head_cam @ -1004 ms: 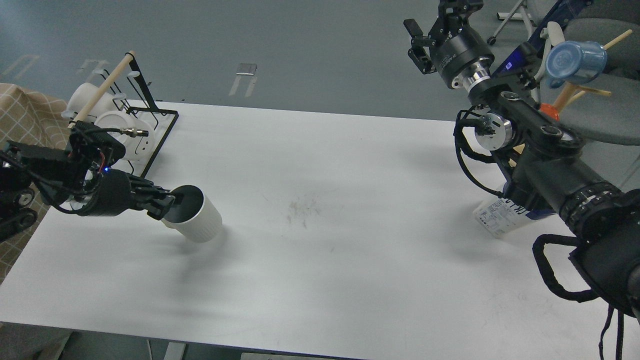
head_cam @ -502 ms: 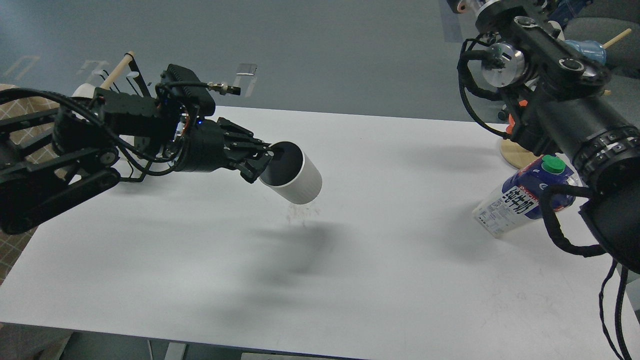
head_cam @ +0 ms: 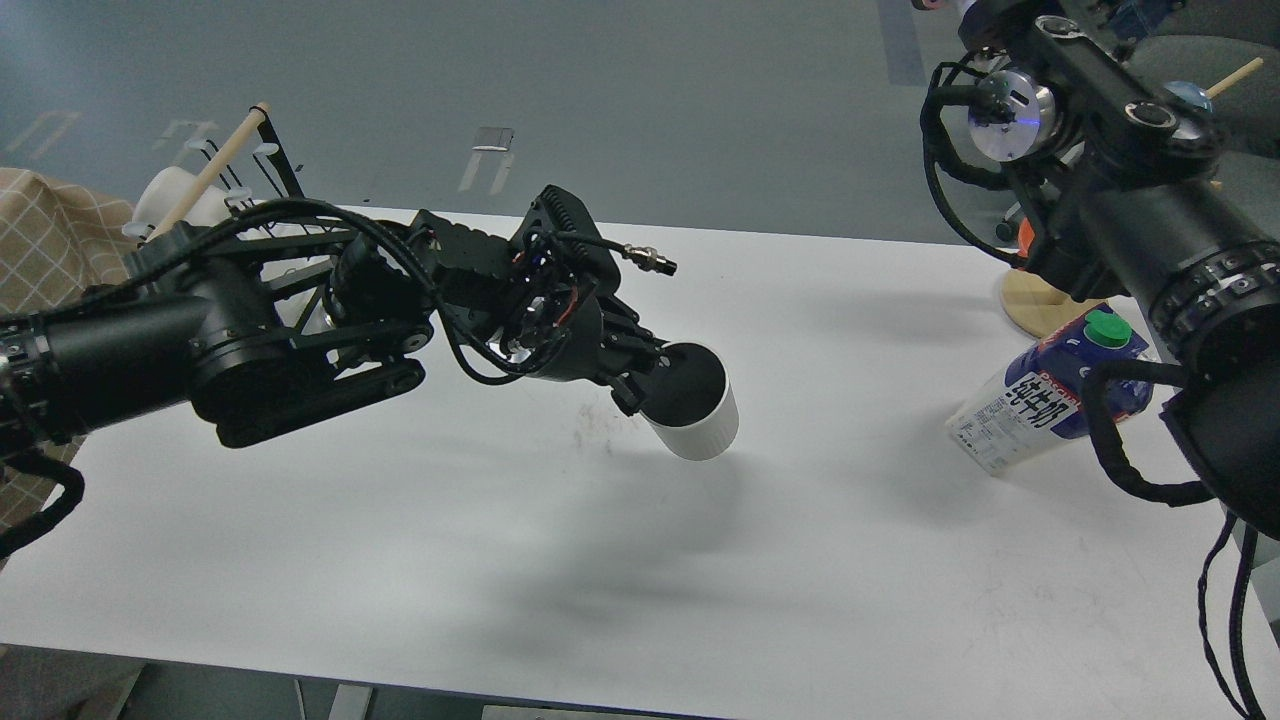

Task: Place cup and milk with both arms
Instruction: 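Lift the white mug with the left gripper and carry it toward table center, then lower the mug onto the table center and open the left gripper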

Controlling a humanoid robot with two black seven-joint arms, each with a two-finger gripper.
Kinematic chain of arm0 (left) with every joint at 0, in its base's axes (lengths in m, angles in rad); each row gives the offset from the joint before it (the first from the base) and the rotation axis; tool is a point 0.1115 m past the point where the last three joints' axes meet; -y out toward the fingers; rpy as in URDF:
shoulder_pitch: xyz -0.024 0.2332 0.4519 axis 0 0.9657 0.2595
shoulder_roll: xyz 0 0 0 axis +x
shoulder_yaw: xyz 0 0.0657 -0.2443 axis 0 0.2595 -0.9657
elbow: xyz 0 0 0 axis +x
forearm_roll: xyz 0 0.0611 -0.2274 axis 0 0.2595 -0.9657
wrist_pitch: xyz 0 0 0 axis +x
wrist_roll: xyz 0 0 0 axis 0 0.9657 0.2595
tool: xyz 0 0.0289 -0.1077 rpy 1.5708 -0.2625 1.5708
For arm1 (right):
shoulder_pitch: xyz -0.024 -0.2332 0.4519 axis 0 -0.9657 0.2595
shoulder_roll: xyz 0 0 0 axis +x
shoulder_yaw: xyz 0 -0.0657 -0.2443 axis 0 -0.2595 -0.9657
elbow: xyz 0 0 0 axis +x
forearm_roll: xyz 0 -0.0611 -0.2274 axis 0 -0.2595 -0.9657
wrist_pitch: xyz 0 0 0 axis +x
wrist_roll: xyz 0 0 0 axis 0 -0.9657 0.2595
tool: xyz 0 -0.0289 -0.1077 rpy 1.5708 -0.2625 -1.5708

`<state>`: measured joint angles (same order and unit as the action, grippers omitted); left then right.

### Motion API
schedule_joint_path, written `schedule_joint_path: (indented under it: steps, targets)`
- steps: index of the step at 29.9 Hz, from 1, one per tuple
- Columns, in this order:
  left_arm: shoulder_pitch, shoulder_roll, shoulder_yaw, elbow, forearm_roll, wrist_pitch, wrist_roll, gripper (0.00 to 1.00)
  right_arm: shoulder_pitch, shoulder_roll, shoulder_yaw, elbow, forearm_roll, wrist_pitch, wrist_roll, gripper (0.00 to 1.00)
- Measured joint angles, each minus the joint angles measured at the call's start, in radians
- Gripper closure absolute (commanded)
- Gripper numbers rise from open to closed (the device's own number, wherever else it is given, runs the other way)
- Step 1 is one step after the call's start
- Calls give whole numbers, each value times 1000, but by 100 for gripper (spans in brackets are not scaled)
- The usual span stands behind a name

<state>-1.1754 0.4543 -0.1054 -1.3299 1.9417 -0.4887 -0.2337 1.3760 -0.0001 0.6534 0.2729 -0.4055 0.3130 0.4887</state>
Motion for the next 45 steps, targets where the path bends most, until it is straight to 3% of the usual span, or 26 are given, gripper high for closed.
schedule_joint_path:
  steps: [12,34,35,37,40,43,45]
  targets:
    - [-73,-124,127,197,-4,0,-15,100,-4,0,0,-4,-1,0,0,0]
    - [-43,-134,159,232,-19,0,-16,100,-18,0,0,-5,0,0,0,0]
    - [-42,-134,159,233,-19,0,-16,98,-19,0,0,-5,0,0,0,0]
    - [-41,-133,159,233,-20,0,-17,73,-20,0,0,-5,0,0,0,0]
    - [-40,-131,159,234,-21,0,-18,54,-20,0,0,-5,0,0,0,0]
    - [-29,-130,159,235,-21,0,-18,37,-21,0,0,-5,0,0,0,0]
    - [-22,-129,159,235,-21,0,-18,32,-22,0,0,-5,0,0,0,0]
